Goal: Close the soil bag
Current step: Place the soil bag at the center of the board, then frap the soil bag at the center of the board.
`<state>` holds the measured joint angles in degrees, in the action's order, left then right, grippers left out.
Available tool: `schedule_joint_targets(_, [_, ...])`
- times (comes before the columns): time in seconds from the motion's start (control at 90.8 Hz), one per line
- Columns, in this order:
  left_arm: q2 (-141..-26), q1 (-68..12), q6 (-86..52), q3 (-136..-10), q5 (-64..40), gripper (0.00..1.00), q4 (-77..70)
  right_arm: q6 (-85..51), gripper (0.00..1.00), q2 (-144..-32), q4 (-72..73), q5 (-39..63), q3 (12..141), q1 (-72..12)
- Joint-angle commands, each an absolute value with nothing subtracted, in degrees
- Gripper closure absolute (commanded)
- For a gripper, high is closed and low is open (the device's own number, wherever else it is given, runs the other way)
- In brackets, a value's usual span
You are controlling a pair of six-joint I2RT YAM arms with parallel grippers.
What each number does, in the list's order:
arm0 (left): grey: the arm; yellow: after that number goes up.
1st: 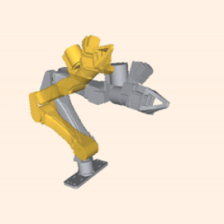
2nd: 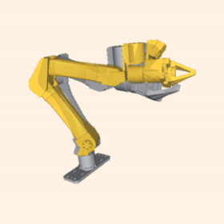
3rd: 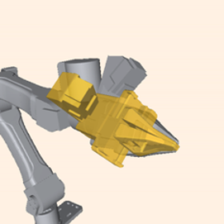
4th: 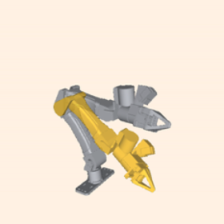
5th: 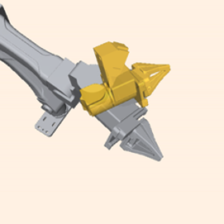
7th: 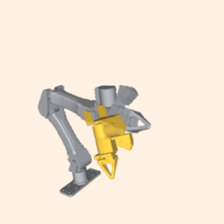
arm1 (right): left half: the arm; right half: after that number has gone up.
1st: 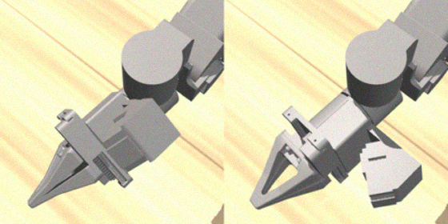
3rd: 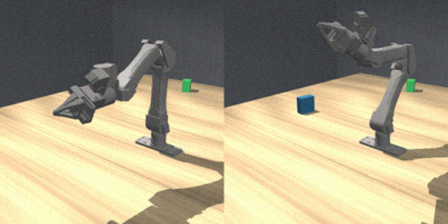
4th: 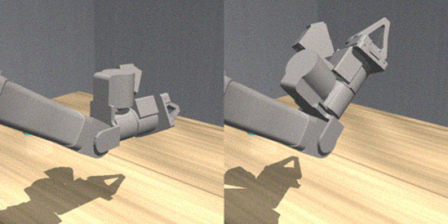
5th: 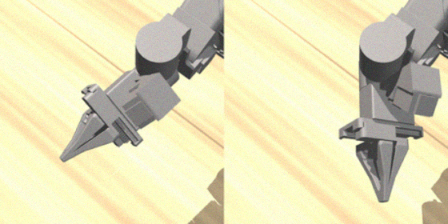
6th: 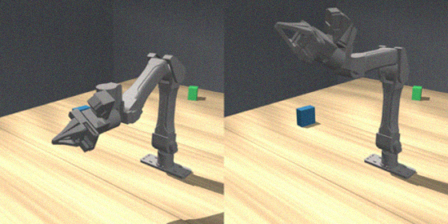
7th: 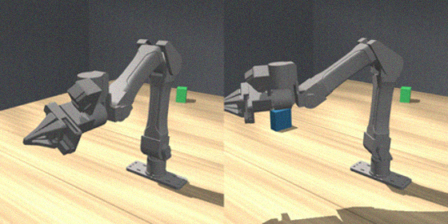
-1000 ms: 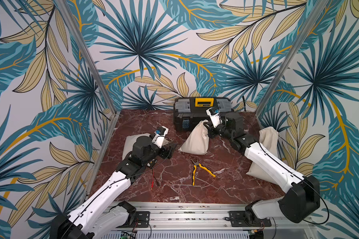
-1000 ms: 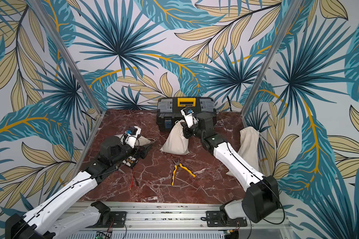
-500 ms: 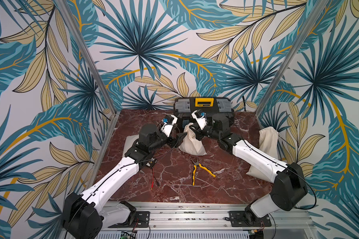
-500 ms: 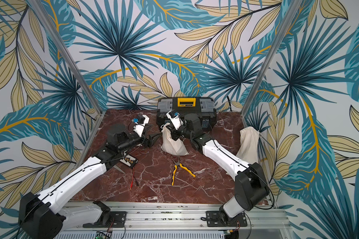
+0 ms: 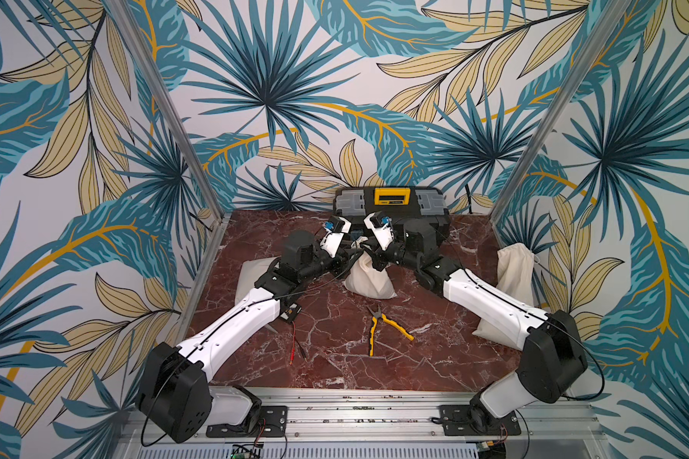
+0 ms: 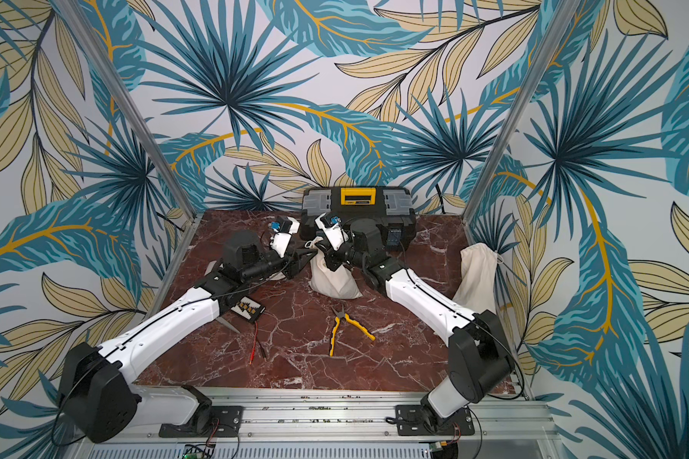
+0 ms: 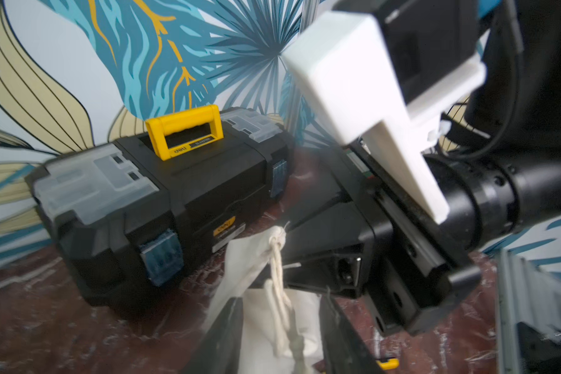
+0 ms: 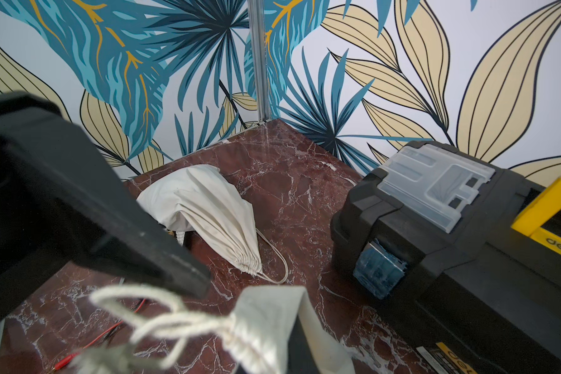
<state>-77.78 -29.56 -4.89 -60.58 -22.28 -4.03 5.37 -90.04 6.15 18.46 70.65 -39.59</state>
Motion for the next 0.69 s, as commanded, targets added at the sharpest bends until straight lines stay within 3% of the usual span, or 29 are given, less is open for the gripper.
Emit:
schedule_joint_targets(0.0, [-76.28, -29.75, -4.06, -61.98, -21.03, 0.89, -3.42, 5.75, 0.99, -89.92, 8.73, 16.84, 69.96, -40.03])
schedule_joint_targets(0.033, [-75.21, -29.73, -3.71, -61.70, -19.74, 1.00, -2.58, 6.20, 0.98, -89.48, 8.56, 15.11, 69.39, -40.06])
schedule_joint_targets(0.154, [-69.36, -28.72, -3.91, -59.97, -11.80, 1.00, 1.04, 8.27, 0.93, -87.29, 7.16, 3.67, 65.03, -39.50])
schedule_joint_targets(0.286, [-63.03, -26.28, -5.11, -59.31, -11.11, 1.00, 4.16, 8.02, 0.90, -84.31, 6.23, -4.92, 59.78, -38.13])
schedule_joint_targets(0.573, [-64.15, -27.99, -6.13, -64.68, -21.04, 1.00, 6.55, 13.76, 0.63, -79.64, 17.05, 9.12, 57.95, -43.36])
schedule_joint_targets(0.683, [-64.29, -28.42, -6.19, -65.53, -21.59, 1.00, 6.99, 14.40, 0.46, -81.13, 18.10, 12.19, 61.82, -44.38])
